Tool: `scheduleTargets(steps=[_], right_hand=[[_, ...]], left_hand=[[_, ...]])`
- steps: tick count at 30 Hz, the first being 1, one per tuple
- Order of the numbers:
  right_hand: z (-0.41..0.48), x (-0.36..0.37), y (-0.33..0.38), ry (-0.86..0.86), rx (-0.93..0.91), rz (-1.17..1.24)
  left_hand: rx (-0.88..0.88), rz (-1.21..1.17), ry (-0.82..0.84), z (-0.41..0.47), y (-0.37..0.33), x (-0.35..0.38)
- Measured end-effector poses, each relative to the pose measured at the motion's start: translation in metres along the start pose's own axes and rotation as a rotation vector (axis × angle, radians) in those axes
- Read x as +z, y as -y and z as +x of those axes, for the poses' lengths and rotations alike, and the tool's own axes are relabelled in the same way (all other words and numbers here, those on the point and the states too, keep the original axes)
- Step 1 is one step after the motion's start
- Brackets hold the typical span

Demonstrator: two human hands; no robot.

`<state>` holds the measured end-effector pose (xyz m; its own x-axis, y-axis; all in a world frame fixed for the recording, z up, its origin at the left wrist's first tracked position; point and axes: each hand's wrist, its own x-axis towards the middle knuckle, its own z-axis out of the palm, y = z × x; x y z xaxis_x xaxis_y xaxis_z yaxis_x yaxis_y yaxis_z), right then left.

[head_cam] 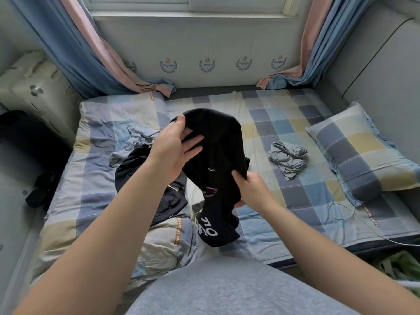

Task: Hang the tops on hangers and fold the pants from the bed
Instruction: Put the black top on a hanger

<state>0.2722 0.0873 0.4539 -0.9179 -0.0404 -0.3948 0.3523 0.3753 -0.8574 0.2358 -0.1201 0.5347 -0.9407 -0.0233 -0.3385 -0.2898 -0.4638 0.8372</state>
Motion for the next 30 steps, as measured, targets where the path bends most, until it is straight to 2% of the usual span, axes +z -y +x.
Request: scheduleTargets(steps=[7,10,12,14,16,18,21,24,27,30], right_hand=[[0.001,-0.031,0.045,-0.151,0.0,0.211],[-0.007,-0.034,0.062,-0.149,-0.008,0.307],[-0.015,-0.033,0.074,-0.107,-0.035,0.396],[-0.023,-0.032,0.086,-0.065,-0.065,0.483],[-0.028,-0.033,0.096,-0.046,-0.09,0.563],[-0.03,-0.036,0.103,-0.072,-0.117,0.61],[-0.029,-0.043,0.099,-0.135,-0.125,0.636],[-0.024,-0.043,0.078,-0.085,-0.141,0.585],[-0.02,-0.035,0.046,-0.016,-0.144,0.39],[-0.021,-0.018,0.011,0.077,-0.127,0.184]], left_hand=[[-0.19,0.674,0.089,-0.009,0.052,-0.013],[-0.224,0.821,0.27,-0.022,0.068,-0.005],[-0.191,0.833,0.374,-0.03,0.079,0.007],[-0.062,0.845,0.404,-0.034,0.095,0.023],[0.05,0.936,0.336,-0.035,0.108,0.032],[0.083,1.012,0.239,-0.031,0.113,0.029],[-0.007,0.884,0.14,-0.018,0.109,0.01],[-0.129,0.543,0.06,-0.012,0.095,-0.001],[-0.171,0.247,0.0,-0.013,0.08,-0.004],[-0.196,0.105,-0.062,-0.012,0.068,-0.001]])
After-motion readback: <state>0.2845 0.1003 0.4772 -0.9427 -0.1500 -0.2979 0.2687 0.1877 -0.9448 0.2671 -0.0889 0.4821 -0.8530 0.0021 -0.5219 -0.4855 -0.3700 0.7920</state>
